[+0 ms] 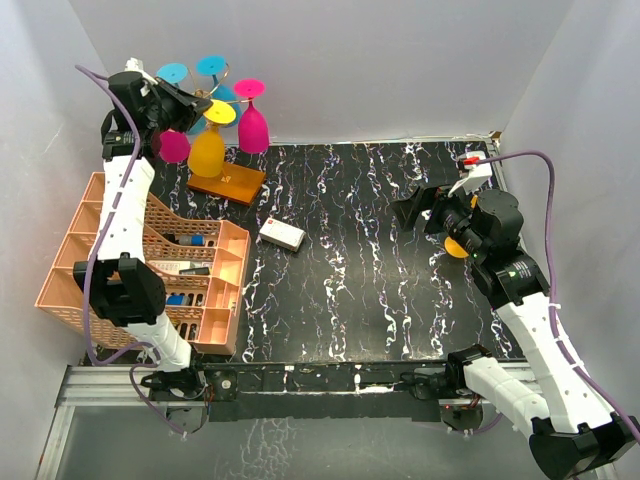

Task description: Take the wine glass off the wine glass rack

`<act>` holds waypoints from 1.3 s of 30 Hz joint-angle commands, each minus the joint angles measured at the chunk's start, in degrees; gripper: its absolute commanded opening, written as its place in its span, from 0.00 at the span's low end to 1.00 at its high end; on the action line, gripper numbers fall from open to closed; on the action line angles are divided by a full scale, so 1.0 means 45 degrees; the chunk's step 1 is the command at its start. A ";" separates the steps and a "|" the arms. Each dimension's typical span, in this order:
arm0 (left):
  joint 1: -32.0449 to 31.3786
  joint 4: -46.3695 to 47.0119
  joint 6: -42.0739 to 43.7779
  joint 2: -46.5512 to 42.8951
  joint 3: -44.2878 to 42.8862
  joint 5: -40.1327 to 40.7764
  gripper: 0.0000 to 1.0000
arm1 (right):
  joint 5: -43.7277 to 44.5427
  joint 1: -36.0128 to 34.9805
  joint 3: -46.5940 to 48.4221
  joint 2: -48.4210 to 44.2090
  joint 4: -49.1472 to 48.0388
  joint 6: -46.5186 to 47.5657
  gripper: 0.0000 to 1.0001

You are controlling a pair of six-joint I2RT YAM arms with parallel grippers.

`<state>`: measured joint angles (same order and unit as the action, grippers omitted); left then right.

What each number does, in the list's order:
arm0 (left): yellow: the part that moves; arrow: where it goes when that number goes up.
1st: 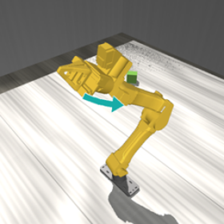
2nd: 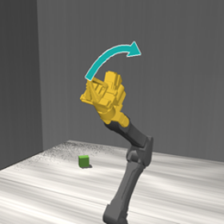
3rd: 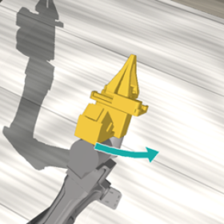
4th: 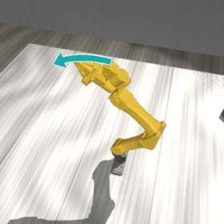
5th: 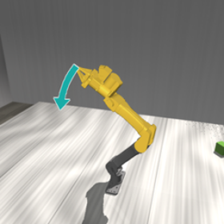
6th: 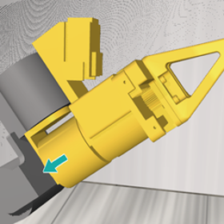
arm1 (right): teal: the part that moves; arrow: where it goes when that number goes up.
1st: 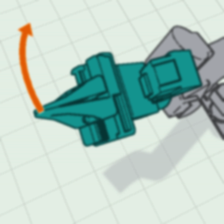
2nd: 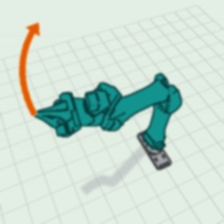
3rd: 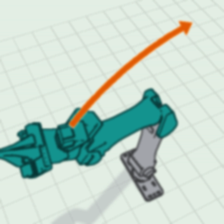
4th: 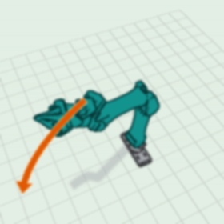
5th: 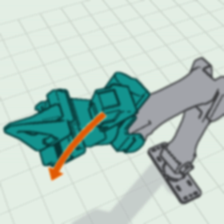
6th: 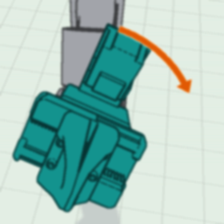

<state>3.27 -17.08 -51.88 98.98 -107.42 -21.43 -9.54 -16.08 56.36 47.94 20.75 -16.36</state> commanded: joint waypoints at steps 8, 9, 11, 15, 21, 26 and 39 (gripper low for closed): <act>0.0311 0.1340 -0.1400 -0.0707 0.0365 0.0328 0.00 | 0.0164 -0.0057 0.0247 -0.0264 -0.0608 0.0227 0.99; 0.0309 0.1304 -0.1611 -0.0623 0.0312 0.0412 0.00 | 0.0159 -0.0060 0.0252 -0.0246 -0.0608 0.0224 0.99; 0.0323 0.1318 -0.1994 -0.0464 0.0210 0.0469 0.00 | 0.0153 -0.0044 0.0264 -0.0226 -0.0608 0.0218 0.99; 0.0324 0.1393 -0.2335 -0.0084 -0.0178 0.0419 0.00 | 0.0212 -0.0058 0.0230 -0.0227 -0.0608 0.0236 0.99; 0.0309 0.1239 -0.2692 0.0242 -0.0474 0.0742 0.00 | 0.0245 -0.0057 0.0269 -0.0237 -0.0618 0.0257 0.99; 0.0315 0.1031 -0.2870 0.0693 -0.0943 0.0869 0.00 | 0.0226 -0.0063 0.0295 -0.0185 -0.0614 0.0257 0.99; -0.0129 0.1512 -0.3152 0.1659 -0.1931 -0.0055 0.00 | 0.0312 -0.0078 0.0230 -0.0224 -0.0617 0.0274 0.99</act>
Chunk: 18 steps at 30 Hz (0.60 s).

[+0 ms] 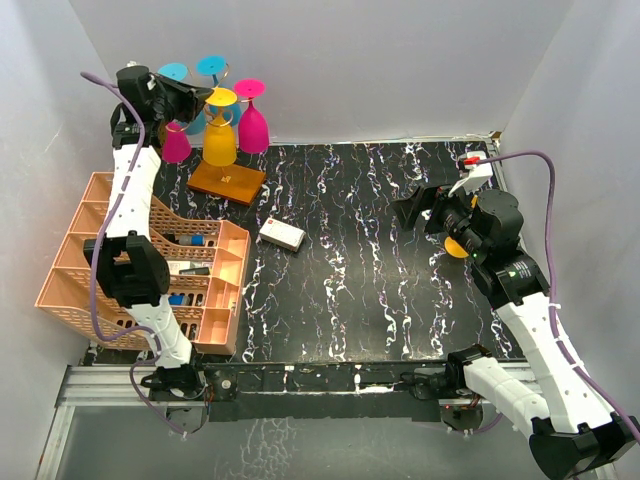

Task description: Take the wine glass off the wine glass rack

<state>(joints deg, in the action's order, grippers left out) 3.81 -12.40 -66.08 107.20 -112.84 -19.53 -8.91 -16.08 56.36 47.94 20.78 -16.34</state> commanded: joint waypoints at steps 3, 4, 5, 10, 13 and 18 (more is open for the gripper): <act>-0.0476 0.0233 0.0250 -0.0016 -0.1022 -0.0367 0.00 | 0.0163 -0.0077 0.0251 -0.0224 -0.0618 0.0263 0.99; -0.0559 0.0202 0.0269 0.0053 -0.1068 -0.0377 0.00 | 0.0141 -0.0082 0.0276 -0.0207 -0.0613 0.0253 0.99; -0.0604 0.0230 0.0254 0.0103 -0.1081 -0.0469 0.00 | 0.0126 -0.0085 0.0331 -0.0188 -0.0571 0.0245 0.99; -0.0753 0.0416 0.0126 0.0112 -0.1063 -0.1058 0.00 | 0.0051 -0.0087 0.0627 -0.0163 -0.0356 0.0243 0.99; -0.0937 0.0679 0.0194 -0.0260 -0.0629 -0.1208 0.00 | -0.0019 -0.0084 0.0679 -0.0157 -0.0321 0.0133 0.99; -0.1003 0.1314 0.0145 -0.0693 -0.0124 -0.2436 0.00 | -0.0501 -0.0099 0.0769 -0.0089 -0.0300 -0.0336 0.99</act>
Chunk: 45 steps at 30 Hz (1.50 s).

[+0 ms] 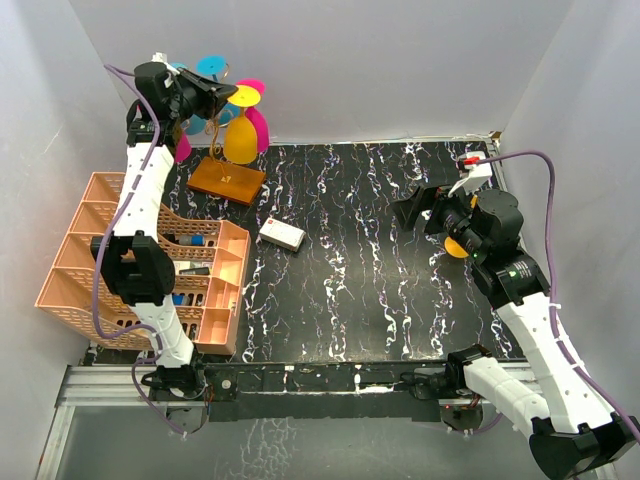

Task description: Take the wine glass off the wine glass rack

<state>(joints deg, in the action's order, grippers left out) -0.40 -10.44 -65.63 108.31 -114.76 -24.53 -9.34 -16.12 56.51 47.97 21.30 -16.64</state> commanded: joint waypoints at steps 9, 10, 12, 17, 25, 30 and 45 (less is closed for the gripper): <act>-0.0846 0.7528 -0.2162 -0.3816 0.5058 -0.3881 0.00 | -0.1880 -0.0081 0.0395 0.0137 -0.1706 -0.2107 0.99; -0.1040 0.8715 -0.2563 -0.4111 0.5576 -0.3993 0.00 | -0.2049 -0.0076 0.0365 0.0183 -0.1882 -0.2354 0.99; -0.1511 1.0430 -0.3500 -0.4508 0.6335 -0.4208 0.00 | -0.2485 -0.0071 0.0221 0.0252 -0.2409 -0.2953 0.99; -0.2856 1.4591 -0.6295 -0.4847 0.7771 -0.4253 0.00 | -0.3797 -0.0072 -0.0850 0.0152 -0.4804 -0.5191 0.99; -0.3772 1.8804 -0.9085 -0.5725 0.9801 -0.3076 0.00 | -0.4387 -0.0081 -0.3393 -0.0170 -0.9854 -0.9885 0.99; -0.4421 1.9969 -0.9792 -0.6337 1.1063 -0.2222 0.00 | -0.4263 -0.0076 -0.4085 -0.0123 -1.1376 -1.1036 0.99; -0.5884 2.3365 -1.1439 -0.5387 1.2216 -0.1364 0.00 | -0.6962 -0.0070 -0.4330 0.1194 -1.9096 -1.4071 0.89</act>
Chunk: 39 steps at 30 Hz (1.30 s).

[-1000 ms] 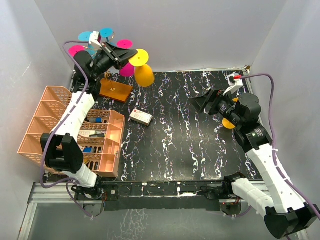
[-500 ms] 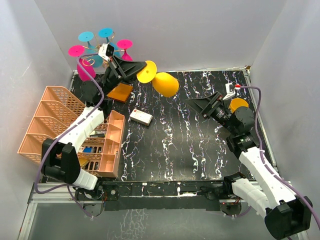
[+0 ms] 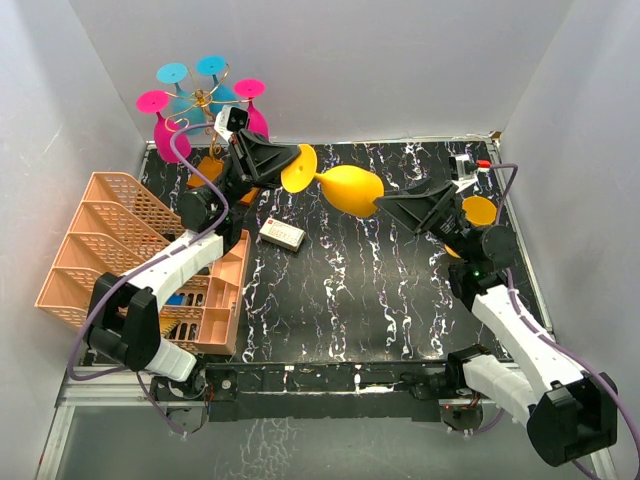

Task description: Take the wine glass off the wine glass rack

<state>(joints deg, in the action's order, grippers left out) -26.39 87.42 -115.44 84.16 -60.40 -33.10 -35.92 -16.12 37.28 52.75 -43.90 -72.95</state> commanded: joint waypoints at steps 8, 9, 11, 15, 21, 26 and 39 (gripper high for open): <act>-0.0609 0.2243 -0.0650 0.0732 -0.0037 0.0618 0.00 | -0.1092 -0.0087 0.0094 0.0771 -0.7876 -0.3629 0.35; -0.0669 0.2338 -0.0687 0.0846 -0.0098 0.0608 0.00 | -0.1072 -0.0075 0.0107 0.0825 -0.7964 -0.3874 0.27; -0.0788 0.2605 -0.0745 0.1105 -0.0211 0.0628 0.00 | -0.0889 -0.0083 -0.0041 0.0850 -0.8172 -0.4350 0.12; -0.0866 0.2964 -0.0755 0.1435 -0.0266 0.0608 0.00 | -0.0993 -0.0061 -0.0216 0.0932 -0.8870 -0.4551 0.08; -0.0832 0.2739 0.0937 0.1303 0.0077 0.0345 0.31 | -0.1478 -0.0059 -0.0110 0.0333 -0.7234 -0.3218 0.08; -0.0591 0.1518 0.2360 0.0929 0.0653 0.0006 0.63 | -0.1465 -0.0052 0.0572 -0.1006 -0.2530 -0.0072 0.08; 0.1669 -0.2162 0.5519 -0.0301 0.2793 -0.0323 0.97 | 0.6059 -0.0052 0.3645 -0.4001 1.0874 0.7843 0.08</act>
<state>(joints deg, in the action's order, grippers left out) -21.71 85.01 -98.67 88.64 -48.80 -33.67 -28.95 -16.14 50.35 37.65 -18.22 -49.25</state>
